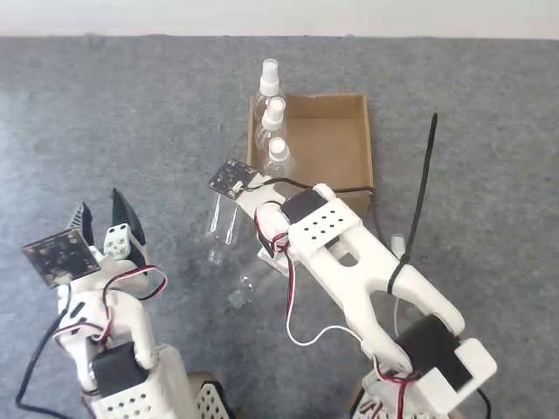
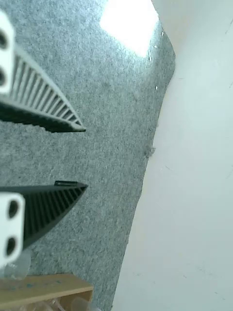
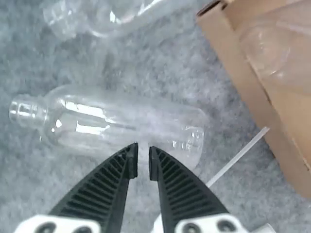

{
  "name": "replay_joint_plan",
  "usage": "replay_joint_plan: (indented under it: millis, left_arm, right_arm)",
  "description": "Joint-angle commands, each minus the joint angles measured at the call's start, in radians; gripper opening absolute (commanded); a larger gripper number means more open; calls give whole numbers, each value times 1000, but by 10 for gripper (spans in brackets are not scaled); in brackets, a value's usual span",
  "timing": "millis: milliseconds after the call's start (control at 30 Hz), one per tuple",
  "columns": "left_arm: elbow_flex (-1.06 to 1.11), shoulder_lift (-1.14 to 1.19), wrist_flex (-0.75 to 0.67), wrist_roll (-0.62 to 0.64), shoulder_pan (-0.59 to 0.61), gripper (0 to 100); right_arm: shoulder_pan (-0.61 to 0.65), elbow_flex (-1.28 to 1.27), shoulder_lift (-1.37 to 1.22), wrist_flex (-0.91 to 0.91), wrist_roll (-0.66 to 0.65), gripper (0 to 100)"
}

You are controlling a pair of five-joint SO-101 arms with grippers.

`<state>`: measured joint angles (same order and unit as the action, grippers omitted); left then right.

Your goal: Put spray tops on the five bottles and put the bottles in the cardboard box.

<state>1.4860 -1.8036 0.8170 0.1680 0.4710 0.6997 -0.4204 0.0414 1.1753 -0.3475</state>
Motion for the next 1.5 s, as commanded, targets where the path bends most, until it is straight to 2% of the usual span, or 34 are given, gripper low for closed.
replay_joint_plan:
  millis: [0,233,400,600,700,833,1167,1467]
  left_arm:
    - [-7,-20,-28,12,-2,155]
    - [-7,-20,-28,12,5,156]
    - [-8,-20,-29,12,5,156]
    - [-10,-20,-29,12,8,156]
    - [-13,-20,-31,18,51,156]
    - [-8,-20,-58,89,100,156]
    - [-12,-20,-63,100,164,156]
    - [-12,-20,-63,100,164,156]
  right_arm:
    - [-7,32,39,45,-49,6]
    - [-7,26,225,139,-121,6]
    - [2,9,298,140,-184,13]
    - [74,3,295,147,-241,181]
    - [82,5,295,140,-244,272]
    - [113,5,292,147,-356,347]
    - [196,3,291,139,-568,352]
    - [232,9,105,7,-591,351]
